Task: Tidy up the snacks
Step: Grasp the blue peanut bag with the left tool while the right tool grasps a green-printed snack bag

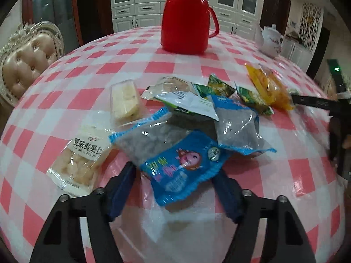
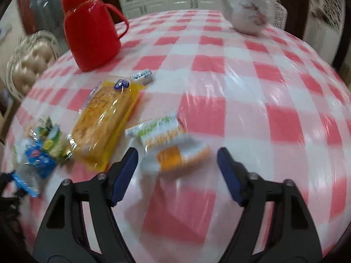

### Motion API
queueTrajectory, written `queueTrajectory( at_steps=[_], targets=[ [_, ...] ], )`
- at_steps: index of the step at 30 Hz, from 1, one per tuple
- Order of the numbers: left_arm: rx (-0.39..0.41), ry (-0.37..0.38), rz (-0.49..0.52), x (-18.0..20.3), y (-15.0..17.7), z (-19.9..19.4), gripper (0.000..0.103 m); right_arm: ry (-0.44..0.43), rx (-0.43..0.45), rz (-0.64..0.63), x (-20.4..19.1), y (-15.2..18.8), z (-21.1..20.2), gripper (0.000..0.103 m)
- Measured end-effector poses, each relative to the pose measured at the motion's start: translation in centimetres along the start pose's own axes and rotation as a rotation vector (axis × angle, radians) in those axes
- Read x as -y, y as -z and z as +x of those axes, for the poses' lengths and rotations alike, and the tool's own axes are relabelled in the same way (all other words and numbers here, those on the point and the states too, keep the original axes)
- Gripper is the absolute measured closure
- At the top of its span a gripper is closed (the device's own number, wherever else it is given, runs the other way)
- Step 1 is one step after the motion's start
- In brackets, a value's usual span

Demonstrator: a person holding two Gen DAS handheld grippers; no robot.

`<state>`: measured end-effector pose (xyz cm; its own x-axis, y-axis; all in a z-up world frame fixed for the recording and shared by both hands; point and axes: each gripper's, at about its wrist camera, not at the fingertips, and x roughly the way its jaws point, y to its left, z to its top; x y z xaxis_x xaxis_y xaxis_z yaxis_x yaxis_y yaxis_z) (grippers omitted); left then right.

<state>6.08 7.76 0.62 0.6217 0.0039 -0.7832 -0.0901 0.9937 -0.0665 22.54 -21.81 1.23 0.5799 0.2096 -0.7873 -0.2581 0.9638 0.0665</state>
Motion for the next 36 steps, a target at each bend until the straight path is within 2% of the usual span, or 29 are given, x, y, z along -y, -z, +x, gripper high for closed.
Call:
queueTrajectory(
  at_steps=[2, 3, 4, 6, 8, 11, 14, 18, 22, 26, 28, 29, 31, 32, 34, 36],
  targets=[
    [0.007, 0.016, -0.022, -0.5, -0.1, -0.1, 0.04, 0.0, -0.009, -0.049, -0.6, -0.8, 1.0, 0.024],
    [0.009, 0.017, -0.025, -0.7, 0.0, -0.2, 0.044, 0.018, -0.016, -0.073, -0.9, -0.8, 1.2, 0.033],
    [0.011, 0.016, -0.027, -0.8, 0.0, -0.3, 0.047, 0.051, -0.014, -0.104, -1.5, -0.7, 1.2, 0.05],
    [0.016, 0.017, -0.043, -1.3, 0.1, -0.4, 0.061, 0.046, -0.021, -0.119, -2.4, 0.1, 0.4, 0.054],
    [0.019, 0.028, -0.057, -1.8, 0.1, -0.5, 0.067, 0.058, 0.003, -0.153, -3.6, 1.8, -1.4, 0.056],
    [0.018, 0.026, -0.07, -2.4, 0.1, -0.5, 0.091, 0.008, 0.017, -0.158, -5.0, 4.8, -4.6, 0.056],
    [0.017, 0.054, -0.096, -3.1, 0.4, -0.6, 0.101, -0.006, 0.065, -0.171, -6.4, 8.1, -8.5, 0.056],
    [0.017, 0.056, -0.089, -3.0, 0.7, -0.9, 0.103, -0.116, 0.131, -0.105, -6.9, 12.1, -13.5, 0.055],
    [0.061, 0.059, -0.047, -1.9, 1.6, -2.4, 0.103, -0.117, 0.164, -0.117, -7.4, 14.7, -16.2, 0.055],
    [0.101, 0.151, 0.022, 0.3, 3.5, -5.5, 0.102, -0.136, 0.187, -0.111, -6.5, 16.4, -18.4, 0.055],
    [0.143, 0.13, 0.037, 0.8, 3.8, -7.2, 0.099, -0.136, 0.2, -0.103, -5.7, 17.0, -19.5, 0.055],
    [0.16, 0.114, 0.051, 0.9, 3.6, -7.5, 0.092, -0.137, 0.206, -0.09, -5.1, 17.2, -20.2, 0.055],
    [0.173, 0.042, 0.088, 0.9, 2.6, -7.4, 0.041, -0.139, 0.217, -0.065, -4.2, 17.3, -20.9, 0.054],
    [0.158, 0.031, 0.095, 0.9, 2.0, -6.8, 0.0, -0.145, 0.226, -0.051, -3.7, 17.4, -21.3, 0.054],
    [0.122, 0.055, 0.097, 0.7, 0.7, -5.4, 0.001, -0.153, 0.242, -0.037, -3.3, 17.5, -21.8, 0.054],
    [0.088, 0.028, 0.068, 0.6, -0.2, -4.3, 0.001, -0.156, 0.249, -0.034, -3.3, 17.6, -22.0, 0.054]
  ],
)
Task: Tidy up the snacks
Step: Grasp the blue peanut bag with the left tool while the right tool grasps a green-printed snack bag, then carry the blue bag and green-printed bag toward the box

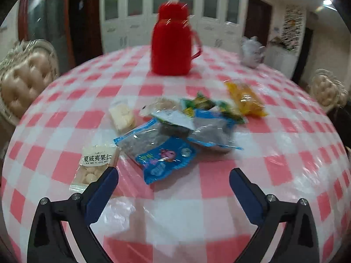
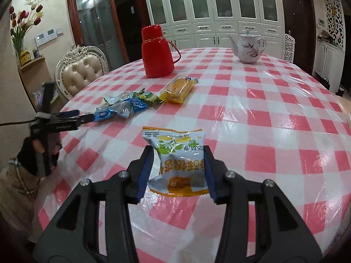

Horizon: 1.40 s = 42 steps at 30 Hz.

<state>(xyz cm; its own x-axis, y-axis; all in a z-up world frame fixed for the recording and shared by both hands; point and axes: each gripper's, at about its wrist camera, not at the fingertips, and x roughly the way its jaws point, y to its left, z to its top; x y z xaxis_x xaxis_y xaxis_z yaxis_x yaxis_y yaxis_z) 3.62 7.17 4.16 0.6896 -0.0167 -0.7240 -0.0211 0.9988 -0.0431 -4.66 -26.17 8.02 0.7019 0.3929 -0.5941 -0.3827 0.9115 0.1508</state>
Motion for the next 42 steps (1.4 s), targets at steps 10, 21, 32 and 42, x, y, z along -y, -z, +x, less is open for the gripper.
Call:
queueTrajectory(
  at_steps=[10, 21, 32, 42],
  targets=[
    [-0.089, -0.127, -0.2, -0.6, -2.6, 5.7, 0.001, -0.008, -0.02, 0.04, 1.1, 0.0, 1.5, 0.053],
    [-0.117, -0.192, -0.21, -0.6, -0.3, 4.7, 0.041, -0.002, -0.041, 0.07, 2.4, 0.7, 2.2, 0.053],
    [-0.02, -0.035, -0.196, 3.3, 7.9, -4.5, 0.041, -0.011, -0.056, -0.006, 0.0, 2.4, 1.5, 0.054],
    [-0.016, 0.031, -0.045, 9.7, 10.4, -6.9, 0.041, 0.014, -0.08, -0.035, -1.6, 4.4, -0.4, 0.054]
  ],
)
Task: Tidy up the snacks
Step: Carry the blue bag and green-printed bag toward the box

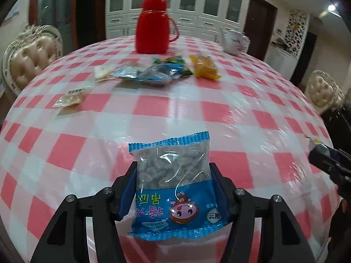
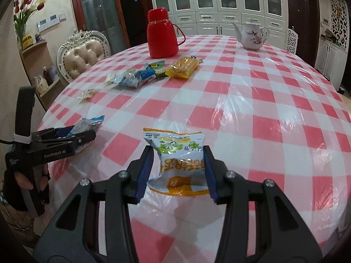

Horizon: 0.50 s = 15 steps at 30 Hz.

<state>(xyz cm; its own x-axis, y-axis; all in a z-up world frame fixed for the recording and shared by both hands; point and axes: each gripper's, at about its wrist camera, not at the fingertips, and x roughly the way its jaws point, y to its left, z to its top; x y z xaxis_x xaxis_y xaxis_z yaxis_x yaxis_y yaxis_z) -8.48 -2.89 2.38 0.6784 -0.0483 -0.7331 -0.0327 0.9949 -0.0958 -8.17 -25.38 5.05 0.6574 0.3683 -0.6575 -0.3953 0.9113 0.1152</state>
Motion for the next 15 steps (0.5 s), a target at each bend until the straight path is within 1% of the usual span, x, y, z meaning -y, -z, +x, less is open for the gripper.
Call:
queueTrajectory(
  at_steps=[5, 15],
  targets=[
    [0.002, 0.016, 0.037, 1.8, 0.9, -1.0, 0.041, 0.009, -0.01, -0.012, -0.5, 1.1, -0.7, 0.054],
    [0.023, 0.05, 0.104, 5.1, 2.0, -2.9, 0.041, 0.023, 0.006, -0.019, -0.3, 2.5, -3.1, 0.054]
  ],
)
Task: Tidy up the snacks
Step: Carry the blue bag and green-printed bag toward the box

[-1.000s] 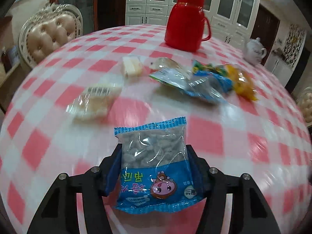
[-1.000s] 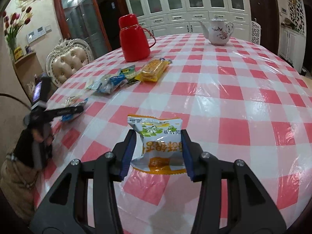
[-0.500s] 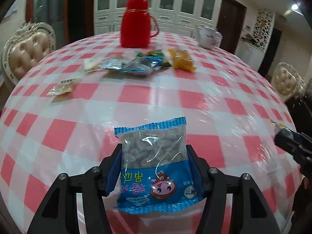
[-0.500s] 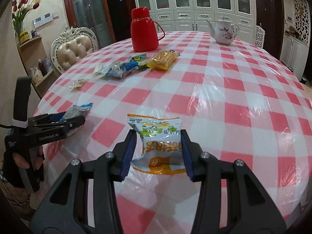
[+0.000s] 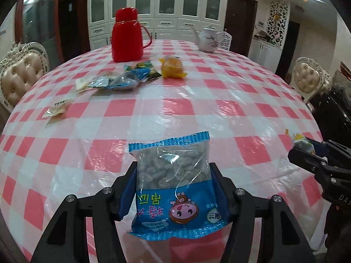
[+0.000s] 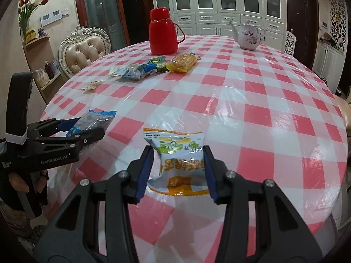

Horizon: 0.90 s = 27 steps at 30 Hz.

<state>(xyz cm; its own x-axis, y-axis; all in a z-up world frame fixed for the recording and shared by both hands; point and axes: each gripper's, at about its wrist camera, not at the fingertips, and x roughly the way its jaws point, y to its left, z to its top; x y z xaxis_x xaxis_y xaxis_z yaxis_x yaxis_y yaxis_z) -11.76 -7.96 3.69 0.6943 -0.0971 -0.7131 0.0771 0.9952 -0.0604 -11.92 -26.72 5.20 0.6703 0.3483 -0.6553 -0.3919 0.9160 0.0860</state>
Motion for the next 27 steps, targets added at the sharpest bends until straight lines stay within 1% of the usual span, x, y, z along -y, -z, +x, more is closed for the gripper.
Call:
queueTrajectory(
  at_steps=[6, 11, 19, 22, 27],
  targets=[
    [0.002, 0.027, 0.057, 2.9, 0.3, -0.7, 0.041, 0.011, 0.019, 0.003, 1.1, 1.1, -2.1, 0.054],
    [-0.005, 0.072, 0.134, 6.5, 0.6, -1.0, 0.041, 0.052, 0.012, 0.021, 3.2, 3.0, -3.9, 0.054],
    [-0.044, 0.177, 0.278, 13.3, 1.4, -0.7, 0.041, 0.156, -0.003, 0.088, 8.4, 5.6, -7.4, 0.054],
    [-0.072, 0.232, 0.323, 15.8, 1.7, -0.6, 0.041, 0.188, -0.012, 0.096, 9.8, 6.3, -8.4, 0.054],
    [-0.102, 0.313, 0.427, 20.1, 2.5, -1.0, 0.041, 0.239, -0.04, 0.082, 12.2, 6.9, -9.6, 0.054]
  ],
)
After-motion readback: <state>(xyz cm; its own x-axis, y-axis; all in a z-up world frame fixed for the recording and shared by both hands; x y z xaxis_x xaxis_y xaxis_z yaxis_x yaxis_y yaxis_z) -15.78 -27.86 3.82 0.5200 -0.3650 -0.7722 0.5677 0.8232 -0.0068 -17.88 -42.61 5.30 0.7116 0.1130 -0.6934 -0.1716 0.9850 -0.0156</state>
